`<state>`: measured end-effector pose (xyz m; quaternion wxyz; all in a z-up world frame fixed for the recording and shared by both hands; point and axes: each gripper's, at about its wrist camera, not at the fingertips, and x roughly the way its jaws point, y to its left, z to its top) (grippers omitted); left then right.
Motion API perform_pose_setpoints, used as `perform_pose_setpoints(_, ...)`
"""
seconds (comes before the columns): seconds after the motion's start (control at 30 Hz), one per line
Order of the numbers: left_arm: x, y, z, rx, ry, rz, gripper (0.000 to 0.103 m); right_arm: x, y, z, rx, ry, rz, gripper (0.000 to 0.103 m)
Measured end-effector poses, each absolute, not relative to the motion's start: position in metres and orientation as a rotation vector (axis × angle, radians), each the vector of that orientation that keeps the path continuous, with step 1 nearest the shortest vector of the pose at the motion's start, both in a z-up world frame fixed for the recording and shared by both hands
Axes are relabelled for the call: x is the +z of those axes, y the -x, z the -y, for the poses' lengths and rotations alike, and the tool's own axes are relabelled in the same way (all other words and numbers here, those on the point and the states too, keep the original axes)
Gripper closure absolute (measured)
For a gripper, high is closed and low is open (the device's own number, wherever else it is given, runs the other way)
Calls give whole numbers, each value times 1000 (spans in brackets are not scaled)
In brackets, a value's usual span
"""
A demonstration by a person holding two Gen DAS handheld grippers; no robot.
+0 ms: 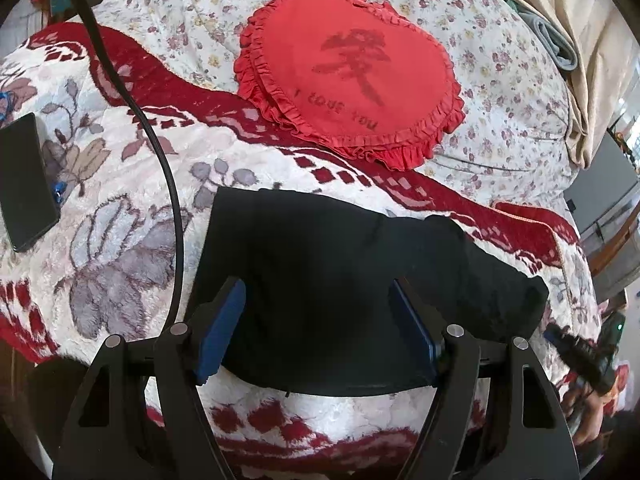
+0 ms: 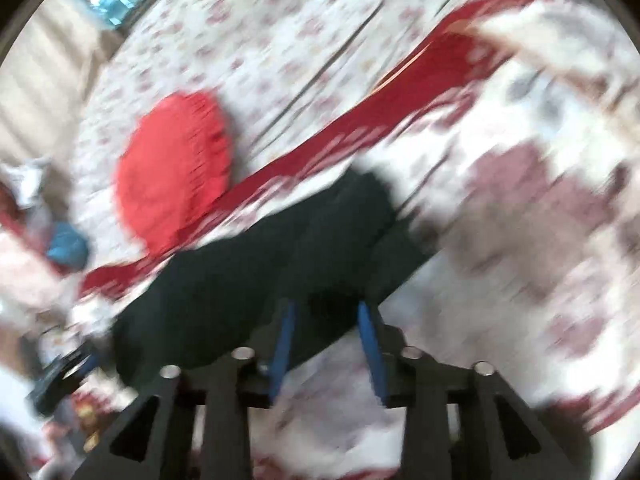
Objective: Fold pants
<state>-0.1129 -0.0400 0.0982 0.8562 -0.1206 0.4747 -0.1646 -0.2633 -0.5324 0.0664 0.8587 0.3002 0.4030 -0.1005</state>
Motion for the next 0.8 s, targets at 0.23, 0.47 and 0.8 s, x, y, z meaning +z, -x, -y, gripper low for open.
perform_pose_setpoints(0.23,97,113,39,-334,265,-1012,29,54,209,564,-166,-578,-838,70)
perform_pose_setpoints(0.47,95,109,38,-327,278,-1015,29,87,205,544,-239,-276,-876,97)
perform_pose_setpoints(0.8,92,109,37,-325,259,-1016,30,67,209,563,-399,-262,-972,79)
